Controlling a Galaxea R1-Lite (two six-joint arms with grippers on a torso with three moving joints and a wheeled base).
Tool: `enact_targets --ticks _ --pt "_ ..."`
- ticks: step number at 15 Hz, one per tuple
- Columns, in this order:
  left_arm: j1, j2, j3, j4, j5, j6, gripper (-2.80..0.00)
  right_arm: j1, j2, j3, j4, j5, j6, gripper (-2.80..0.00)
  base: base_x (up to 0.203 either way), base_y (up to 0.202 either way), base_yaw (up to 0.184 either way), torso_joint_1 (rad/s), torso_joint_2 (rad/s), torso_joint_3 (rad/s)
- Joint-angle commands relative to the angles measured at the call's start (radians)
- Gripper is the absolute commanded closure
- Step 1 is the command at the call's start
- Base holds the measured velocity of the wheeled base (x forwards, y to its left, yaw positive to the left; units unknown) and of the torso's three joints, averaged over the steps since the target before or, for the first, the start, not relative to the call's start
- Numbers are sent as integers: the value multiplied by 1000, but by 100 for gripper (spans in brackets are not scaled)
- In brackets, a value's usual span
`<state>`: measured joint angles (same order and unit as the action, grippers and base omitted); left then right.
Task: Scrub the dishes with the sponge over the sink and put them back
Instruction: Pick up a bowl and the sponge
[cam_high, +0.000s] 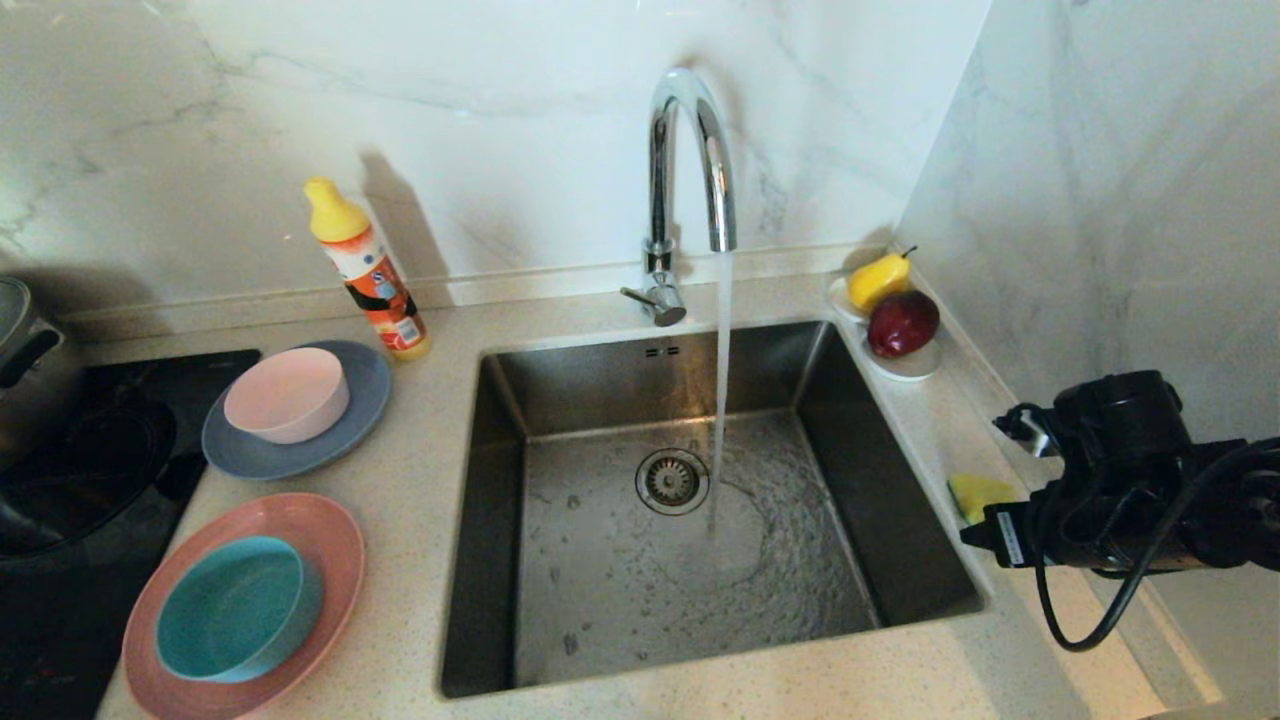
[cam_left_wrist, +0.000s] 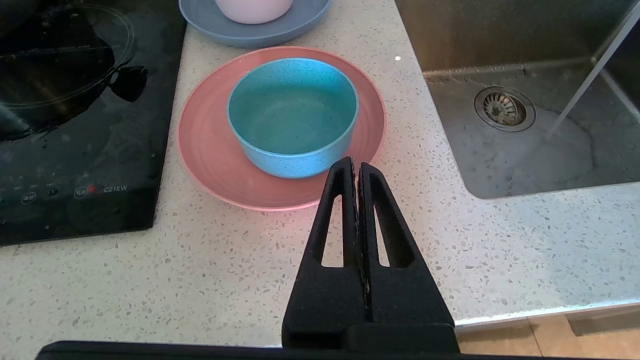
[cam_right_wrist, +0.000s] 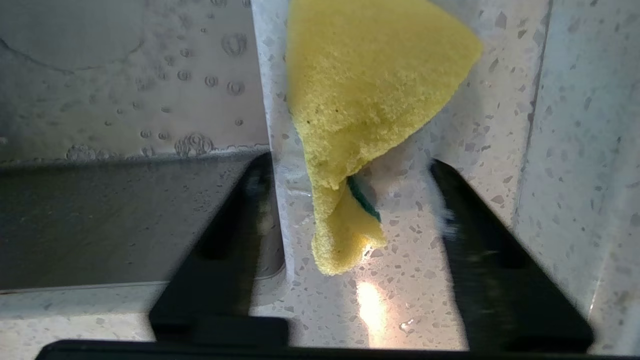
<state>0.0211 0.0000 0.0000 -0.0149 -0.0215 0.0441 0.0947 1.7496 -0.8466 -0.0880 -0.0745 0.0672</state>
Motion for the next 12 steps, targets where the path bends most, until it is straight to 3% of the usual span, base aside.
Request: enact_targets --ticks 1,9,12 --pt "0 2 12 0 0 0 0 0 7 -3 -1 -1 0 0 0 0 0 0 0 0" --pt "0 2 12 0 0 0 0 0 -23 -2 8 -1 -1 0 0 0 0 0 0 0" --pt "0 2 12 0 0 0 0 11 -122 -5 82 11 -3 0 0 0 0 0 0 0"
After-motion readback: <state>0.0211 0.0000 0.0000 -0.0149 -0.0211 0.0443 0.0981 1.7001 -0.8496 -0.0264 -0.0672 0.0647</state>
